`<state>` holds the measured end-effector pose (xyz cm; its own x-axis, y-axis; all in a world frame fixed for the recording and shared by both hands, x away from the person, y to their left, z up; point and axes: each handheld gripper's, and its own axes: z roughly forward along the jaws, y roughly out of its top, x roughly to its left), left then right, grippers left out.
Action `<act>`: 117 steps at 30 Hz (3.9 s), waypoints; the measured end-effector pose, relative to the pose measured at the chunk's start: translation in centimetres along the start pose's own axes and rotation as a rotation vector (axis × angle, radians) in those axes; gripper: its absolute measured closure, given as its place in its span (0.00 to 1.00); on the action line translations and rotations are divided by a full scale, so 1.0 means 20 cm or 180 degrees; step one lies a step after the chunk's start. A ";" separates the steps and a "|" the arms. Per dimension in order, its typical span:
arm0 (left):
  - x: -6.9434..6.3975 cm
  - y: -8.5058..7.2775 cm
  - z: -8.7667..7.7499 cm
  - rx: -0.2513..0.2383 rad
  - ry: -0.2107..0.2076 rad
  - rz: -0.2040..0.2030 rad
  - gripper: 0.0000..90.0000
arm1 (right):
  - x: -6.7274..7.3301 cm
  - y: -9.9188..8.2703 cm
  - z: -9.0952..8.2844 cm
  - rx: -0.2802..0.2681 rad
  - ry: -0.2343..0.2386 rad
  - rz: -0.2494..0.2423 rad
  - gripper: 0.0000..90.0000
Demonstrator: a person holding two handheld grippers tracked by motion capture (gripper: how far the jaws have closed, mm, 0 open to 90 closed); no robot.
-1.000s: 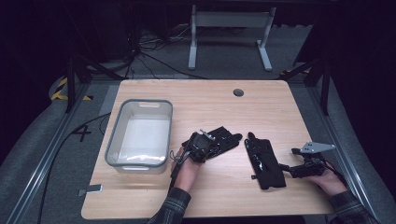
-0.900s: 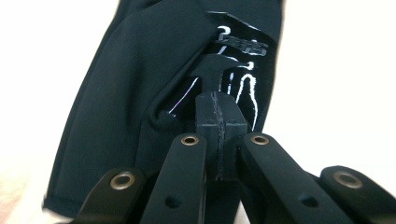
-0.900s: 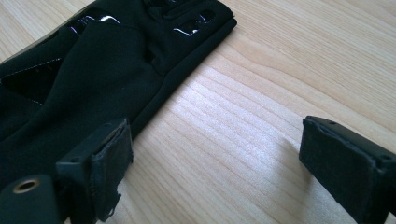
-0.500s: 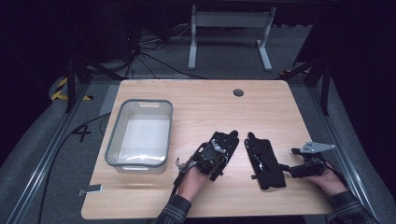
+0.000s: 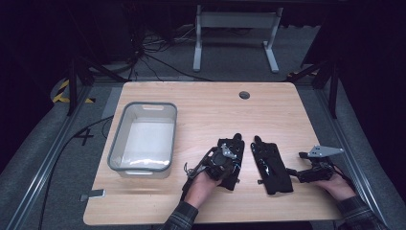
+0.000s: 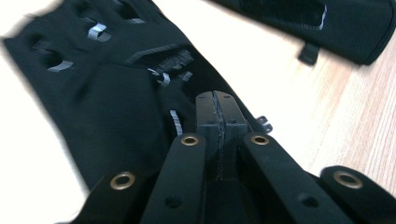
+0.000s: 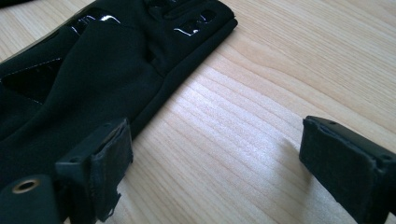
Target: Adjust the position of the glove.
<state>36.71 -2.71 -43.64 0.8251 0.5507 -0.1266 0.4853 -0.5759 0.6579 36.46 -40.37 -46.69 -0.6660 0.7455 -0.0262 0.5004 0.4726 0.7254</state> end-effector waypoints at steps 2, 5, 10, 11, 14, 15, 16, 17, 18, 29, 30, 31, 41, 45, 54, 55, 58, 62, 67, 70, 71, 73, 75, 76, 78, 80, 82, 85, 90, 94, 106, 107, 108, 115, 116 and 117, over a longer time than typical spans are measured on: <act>0.04 0.00 -0.03 -0.0053 0.0089 -0.0027 1.00 | 0.00 0.00 0.00 -0.0001 0.0000 -0.0001 0.11; 0.11 -0.02 -0.05 -0.0083 0.0234 -0.0127 1.00 | 0.00 0.00 0.00 0.0003 0.0004 0.0000 0.11; 0.19 -0.04 -0.04 -0.0050 0.0282 -0.0262 1.00 | 0.00 0.02 -0.02 0.0019 -0.0044 -0.0037 0.23; 0.20 -0.05 -0.03 -0.0042 0.0274 -0.0284 1.00 | -0.01 0.03 -0.03 -0.0017 -0.0032 -0.0010 0.28; 0.21 -0.05 -0.02 -0.0024 0.0248 -0.0290 1.00 | 0.00 0.06 -0.07 -0.0142 0.0029 0.0016 0.55; 0.21 -0.05 -0.01 -0.0012 0.0247 -0.0280 1.00 | 0.01 0.08 -0.07 -0.0153 0.0072 -0.0009 0.65; 0.20 -0.05 -0.01 -0.0002 0.0235 -0.0273 1.00 | 0.03 0.09 -0.07 -0.0153 0.0120 -0.0068 0.74; 0.20 -0.05 -0.01 0.0014 0.0237 -0.0253 1.00 | 0.04 0.10 -0.07 -0.0127 0.0150 -0.0107 0.80; 0.20 -0.04 0.00 0.0023 0.0228 -0.0250 1.00 | 0.05 0.11 -0.06 -0.0101 0.0205 -0.0130 0.85; 0.14 -0.04 0.05 0.0167 0.0186 -0.0110 1.00 | 0.16 0.14 0.05 0.0139 0.0491 -0.0371 1.00; 0.13 -0.03 0.06 0.0171 0.0169 -0.0096 1.00 | 0.16 0.14 0.05 0.0137 0.0483 -0.0373 1.00; 0.12 -0.03 0.06 0.0175 0.0175 -0.0100 1.00 | 0.16 0.15 0.05 0.0137 0.0483 -0.0367 1.00; 0.10 -0.03 0.06 0.0195 0.0132 -0.0057 1.00 | 0.18 0.19 0.11 0.0101 0.0403 -0.0380 1.00; 0.10 -0.03 0.06 0.0192 0.0122 -0.0043 1.00 | 0.19 0.20 0.12 0.0111 0.0358 -0.0383 1.00; 0.09 -0.03 0.07 0.0179 0.0119 -0.0034 1.00 | 0.23 0.23 0.14 0.0119 0.0395 -0.0478 1.00; 0.09 -0.03 0.07 0.0175 0.0116 -0.0036 1.00 | 0.24 0.23 0.14 0.0120 0.0403 -0.0491 1.00; 0.08 -0.02 0.08 0.0158 0.0095 -0.0028 1.00 | 0.24 0.23 0.14 0.0121 0.0453 -0.0517 1.00; 0.08 -0.02 0.06 0.0103 0.0083 -0.0041 0.97 | 0.23 0.23 0.13 0.0096 0.0454 -0.0477 0.98; 0.09 -0.03 0.00 -0.0049 0.0134 -0.0141 0.81 | 0.19 0.24 0.08 0.0006 0.0496 -0.0401 0.84; 0.11 -0.05 0.00 -0.0076 0.0204 -0.0299 0.67 | 0.17 0.23 0.07 0.0024 0.0491 -0.0400 0.79; 0.12 -0.05 0.00 -0.0083 0.0208 -0.0332 0.66 | 0.17 0.22 0.07 0.0018 0.0513 -0.0405 0.78; 0.13 -0.05 0.02 -0.0046 0.0238 -0.0352 0.64 | 0.16 0.21 0.07 0.0052 0.0497 -0.0409 0.76; 0.13 -0.05 0.03 -0.0046 0.0238 -0.0350 0.63 | 0.16 0.21 0.07 0.0057 0.0493 -0.0414 0.76; 0.12 -0.05 0.04 -0.0049 0.0244 -0.0352 0.63 | 0.16 0.21 0.06 0.0051 0.0491 -0.0397 0.76; 0.12 -0.05 0.06 -0.0018 0.0259 -0.0344 0.63 | 0.15 0.21 0.06 0.0034 0.0478 -0.0385 0.75; 0.11 -0.05 0.07 0.0037 0.0283 -0.0320 0.63 | 0.15 0.21 0.06 0.0023 0.0478 -0.0390 0.75; 0.10 -0.05 0.08 0.0011 0.0339 -0.0323 0.65 | 0.15 0.20 0.06 0.0025 0.0478 -0.0399 0.75; 0.09 -0.05 0.08 0.0018 0.0395 -0.0280 0.69 | 0.15 0.20 0.06 0.0034 0.0482 -0.0410 0.75; 0.07 -0.05 0.08 0.0034 0.0466 -0.0299 0.84 | 0.14 0.20 0.05 0.0023 0.0475 -0.0401 0.75; 0.08 -0.05 0.08 -0.0002 0.0439 -0.0397 0.96 | 0.14 0.21 0.05 0.0039 0.0535 -0.0391 0.82; 0.09 -0.03 0.02 -0.0267 0.0147 -0.0559 0.97 | 0.15 0.21 0.09 0.0186 0.0598 -0.0464 1.00; 0.09 -0.03 0.02 -0.0297 0.0120 -0.0551 0.97 | 0.16 0.21 0.10 0.0187 0.0603 -0.0469 1.00; 0.10 -0.03 0.01 -0.0344 0.0082 -0.0572 0.97 | 0.16 0.21 0.11 0.0192 0.0610 -0.0466 1.00; 0.10 0.01 -0.03 -0.0518 0.0027 -0.0611 0.97 | 0.18 0.22 0.13 0.0184 0.0643 -0.0484 1.00; 0.10 0.01 -0.03 -0.0523 0.0023 -0.0611 0.97 | 0.18 0.22 0.13 0.0176 0.0644 -0.0500 1.00; 0.10 0.02 -0.04 -0.0554 0.0019 -0.0612 0.97 | 0.19 0.23 0.13 0.0170 0.0650 -0.0514 1.00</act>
<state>38.39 -1.31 -43.10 0.7204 0.6440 -0.2577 0.5756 -0.3477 0.7401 37.68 -34.17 -45.36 -0.8347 0.5507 0.0045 0.4034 0.6059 0.6857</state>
